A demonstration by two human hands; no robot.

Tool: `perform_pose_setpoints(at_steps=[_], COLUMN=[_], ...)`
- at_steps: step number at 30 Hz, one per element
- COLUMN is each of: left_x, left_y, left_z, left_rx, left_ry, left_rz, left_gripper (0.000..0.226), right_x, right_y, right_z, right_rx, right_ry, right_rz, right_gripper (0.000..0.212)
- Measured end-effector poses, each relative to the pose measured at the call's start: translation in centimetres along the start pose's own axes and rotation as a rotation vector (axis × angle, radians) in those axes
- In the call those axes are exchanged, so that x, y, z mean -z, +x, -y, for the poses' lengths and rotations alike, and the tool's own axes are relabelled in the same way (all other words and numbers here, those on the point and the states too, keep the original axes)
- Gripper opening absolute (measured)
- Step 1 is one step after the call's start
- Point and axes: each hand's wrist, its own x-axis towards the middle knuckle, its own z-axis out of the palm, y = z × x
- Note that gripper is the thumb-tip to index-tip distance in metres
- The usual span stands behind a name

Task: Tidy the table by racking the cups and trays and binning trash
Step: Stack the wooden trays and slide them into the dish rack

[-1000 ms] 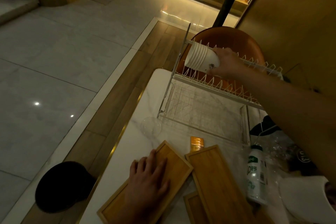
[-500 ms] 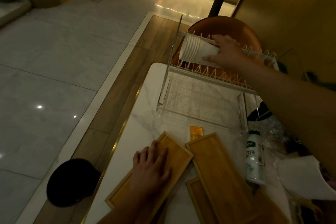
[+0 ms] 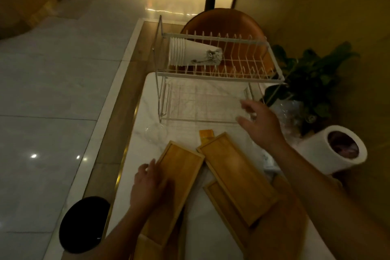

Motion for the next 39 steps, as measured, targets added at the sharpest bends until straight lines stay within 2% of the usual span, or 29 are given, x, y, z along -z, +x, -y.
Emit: perform_pose_setpoints(at_steps=[2,4,6,8,10,13,16,20,26,31,36,39], left_x=[0.0,0.0,0.1,0.1,-0.1,-0.8,-1.6,-2.4,-3.1,-4.1,-5.1,-5.8], left_y=[-0.7,-1.4,-2.0,-2.6,-3.1,-3.8,-4.7,-5.7,-6.9,-7.9,-8.9,-9.6], left_z=[2.0,3.3,3.7,3.3,2.8,2.1,1.2,0.5,0.4,0.2,-0.7,-1.6], left_rx=[0.064,0.095,0.09,0.092,0.145,0.235,0.278,0.295,0.295,0.325,0.33,0.272], left_ry=[-0.009,-0.042,-0.055,-0.057,-0.11,-0.231,-0.361,-0.436,-0.531,-0.612,-0.648,-0.626], left_rz=[0.004,0.045,0.087,0.085,0.081,0.094,0.104,0.103,0.084,0.123,0.162,0.19], left_gripper=[0.073,0.054,0.038,0.029,0.026,0.022,0.019,0.029,0.037,0.044,0.044,0.043], right_x=[-0.5,-1.0,-1.5,-2.2,-2.8,-3.9,-4.4,-2.6,1.5,0.7,-0.4,-0.6], right_y=[-3.8,-7.2,-9.8,-11.3,-11.9,-11.7,-11.1,-11.9,-20.4,-26.9,-29.2,-30.4], right_z=[-3.5,-6.6,-9.1,-10.8,-11.6,-12.4,-12.6,-12.0,-13.1,-16.0,-17.2,-17.2], right_rx=[-0.208,-0.403,-0.506,-0.569,-0.62,-0.61,-0.623,-0.633,-0.672,-0.823,-0.821,-0.885], right_ry=[-0.009,-0.117,-0.256,-0.318,-0.273,-0.297,-0.272,0.051,0.156,0.184,0.01,0.014], right_rz=[0.059,0.124,0.175,0.251,0.332,0.396,0.412,0.275,0.09,0.026,-0.077,-0.111], right_gripper=[0.046,0.047,0.049,0.051,0.055,0.066,0.06,0.041,0.029,0.034,0.031,0.034])
